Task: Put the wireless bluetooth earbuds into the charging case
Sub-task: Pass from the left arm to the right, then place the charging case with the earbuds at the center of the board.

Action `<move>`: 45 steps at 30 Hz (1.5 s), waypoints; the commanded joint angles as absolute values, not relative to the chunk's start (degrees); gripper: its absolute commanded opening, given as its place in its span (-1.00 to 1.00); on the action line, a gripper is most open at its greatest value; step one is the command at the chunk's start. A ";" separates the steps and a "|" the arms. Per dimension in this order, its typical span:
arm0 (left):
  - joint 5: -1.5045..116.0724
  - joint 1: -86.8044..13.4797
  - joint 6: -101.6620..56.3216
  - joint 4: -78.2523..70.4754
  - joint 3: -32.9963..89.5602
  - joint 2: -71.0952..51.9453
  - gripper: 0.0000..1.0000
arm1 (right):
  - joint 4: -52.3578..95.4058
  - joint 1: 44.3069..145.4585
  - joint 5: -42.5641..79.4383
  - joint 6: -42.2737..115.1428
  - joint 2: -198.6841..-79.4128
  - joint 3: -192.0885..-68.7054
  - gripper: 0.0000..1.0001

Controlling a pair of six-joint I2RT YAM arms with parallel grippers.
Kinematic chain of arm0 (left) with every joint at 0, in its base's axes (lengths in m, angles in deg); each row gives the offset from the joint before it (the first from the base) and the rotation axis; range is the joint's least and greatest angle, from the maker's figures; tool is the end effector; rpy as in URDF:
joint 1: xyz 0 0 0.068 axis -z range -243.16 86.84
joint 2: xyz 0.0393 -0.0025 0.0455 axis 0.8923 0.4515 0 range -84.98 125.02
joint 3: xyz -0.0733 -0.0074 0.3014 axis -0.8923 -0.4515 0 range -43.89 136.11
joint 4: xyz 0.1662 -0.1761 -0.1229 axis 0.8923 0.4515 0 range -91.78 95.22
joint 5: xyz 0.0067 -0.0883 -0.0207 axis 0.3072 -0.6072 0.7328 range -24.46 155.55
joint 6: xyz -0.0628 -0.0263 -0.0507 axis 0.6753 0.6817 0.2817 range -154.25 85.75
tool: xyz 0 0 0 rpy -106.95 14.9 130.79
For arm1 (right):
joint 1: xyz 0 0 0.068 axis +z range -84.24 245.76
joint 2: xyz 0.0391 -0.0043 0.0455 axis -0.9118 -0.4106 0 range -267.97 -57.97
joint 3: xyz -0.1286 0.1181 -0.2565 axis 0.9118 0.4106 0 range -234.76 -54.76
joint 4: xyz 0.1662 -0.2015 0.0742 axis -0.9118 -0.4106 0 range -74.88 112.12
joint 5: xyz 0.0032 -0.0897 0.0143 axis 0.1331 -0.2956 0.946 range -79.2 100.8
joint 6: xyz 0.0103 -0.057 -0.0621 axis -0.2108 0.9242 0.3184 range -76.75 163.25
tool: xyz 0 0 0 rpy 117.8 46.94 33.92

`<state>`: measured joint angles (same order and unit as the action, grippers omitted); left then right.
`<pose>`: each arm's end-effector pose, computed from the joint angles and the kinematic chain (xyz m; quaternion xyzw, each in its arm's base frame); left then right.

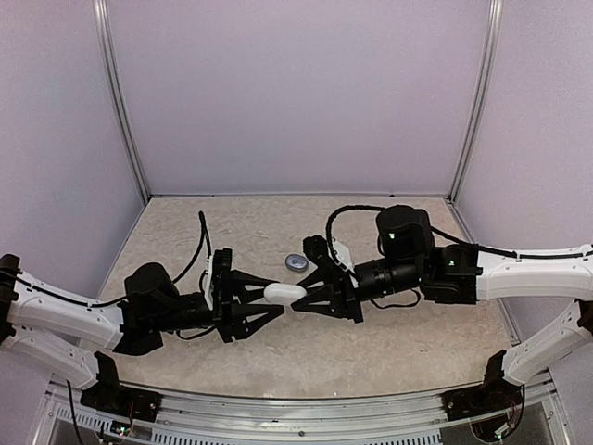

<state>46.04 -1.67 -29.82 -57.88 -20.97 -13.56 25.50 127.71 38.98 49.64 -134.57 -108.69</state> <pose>0.1124 -0.2588 0.2676 0.4221 0.5095 -0.4970 0.5615 0.1292 0.3174 0.3184 -0.5609 0.5754 0.4373 0.4039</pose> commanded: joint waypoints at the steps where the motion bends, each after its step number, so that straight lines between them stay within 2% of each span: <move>1: 52.47 -2.02 -28.99 -58.22 -21.79 -16.85 0.60 | 28.84 124.00 40.90 44.86 -132.24 -106.17 -0.95; 3: 54.86 -2.28 -28.69 -56.99 -22.15 -18.55 0.97 | 29.88 122.14 41.40 43.52 -131.37 -105.03 -0.98; 4: 55.99 -2.41 -28.70 -56.53 -22.36 -19.45 0.98 | 30.38 121.11 41.77 42.45 -130.91 -104.57 -0.98; 12: 71.43 -4.27 -23.59 -48.52 -21.17 -24.20 0.98 | 30.21 111.73 42.87 37.23 -129.26 -101.98 -0.98; 22: 73.79 -8.19 -17.77 -41.72 -19.28 -23.64 0.98 | 30.37 99.08 40.03 30.54 -139.87 -100.54 -1.00; 37: 76.50 -9.99 -13.34 -41.17 -19.37 -20.37 0.98 | 36.35 96.12 42.46 30.65 -166.18 -110.27 -0.95; 45: 76.83 -10.12 -12.81 -39.81 -17.22 -17.49 0.98 | 37.43 95.99 43.17 29.36 -174.95 -117.13 -0.76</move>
<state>75.85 -9.65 -13.50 -40.72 -19.88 -18.81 34.76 96.48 42.17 30.19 -172.53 -113.96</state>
